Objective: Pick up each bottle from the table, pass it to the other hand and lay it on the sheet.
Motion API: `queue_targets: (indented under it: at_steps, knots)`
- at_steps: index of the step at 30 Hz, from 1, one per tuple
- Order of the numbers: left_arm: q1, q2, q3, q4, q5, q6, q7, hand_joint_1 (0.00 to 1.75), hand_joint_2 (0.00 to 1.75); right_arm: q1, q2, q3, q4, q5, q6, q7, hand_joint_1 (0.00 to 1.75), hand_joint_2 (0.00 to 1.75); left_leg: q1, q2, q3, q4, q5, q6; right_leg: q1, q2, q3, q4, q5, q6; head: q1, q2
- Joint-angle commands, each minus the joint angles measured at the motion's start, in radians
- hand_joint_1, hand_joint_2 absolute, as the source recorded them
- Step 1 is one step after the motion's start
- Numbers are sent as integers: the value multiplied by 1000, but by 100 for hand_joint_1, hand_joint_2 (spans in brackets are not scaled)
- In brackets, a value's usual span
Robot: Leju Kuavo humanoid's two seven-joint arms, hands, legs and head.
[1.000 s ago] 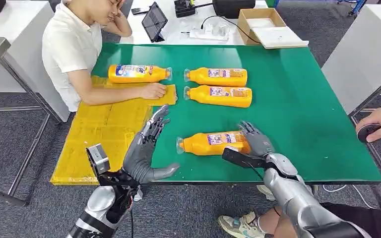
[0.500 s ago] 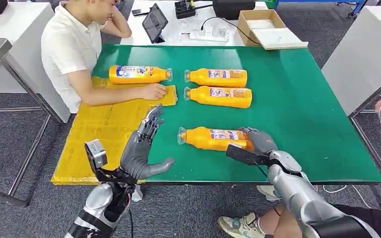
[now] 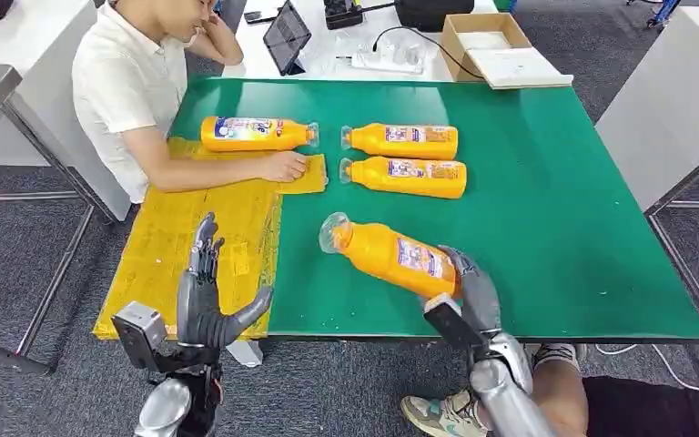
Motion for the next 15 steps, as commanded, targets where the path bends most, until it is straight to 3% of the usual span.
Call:
queue_targets:
  at_steps: [1,3,7,10,15]
  knots:
    - [35,-15,35,-26,0,6,3,0,175,124,46,-61,-276,-20,-1,13,175,175,0,0,-1,0,0,-1,0,-1,-1,1,-1,-1,1,0]
    - [67,-13,9,-7,23,-34,64,0,175,189,96,-63,-356,-56,-16,-40,175,175,0,1,0,0,-1,-1,0,0,0,0,-2,-1,0,0]
    - [110,17,-75,77,-73,-58,43,0,175,263,139,12,-401,-45,-68,-43,175,175,0,1,2,-2,-1,-2,0,0,1,-1,-2,-1,1,0]
    - [97,25,-89,127,-81,-97,43,0,175,223,149,45,-319,-38,-99,-35,175,175,0,2,3,-2,-1,-2,0,0,2,-1,-2,-1,0,0]
    - [66,9,-106,144,-13,-220,48,0,175,97,194,184,-39,-7,-81,-70,175,175,1,8,7,-3,-2,-3,2,5,4,-3,-1,-3,1,0]
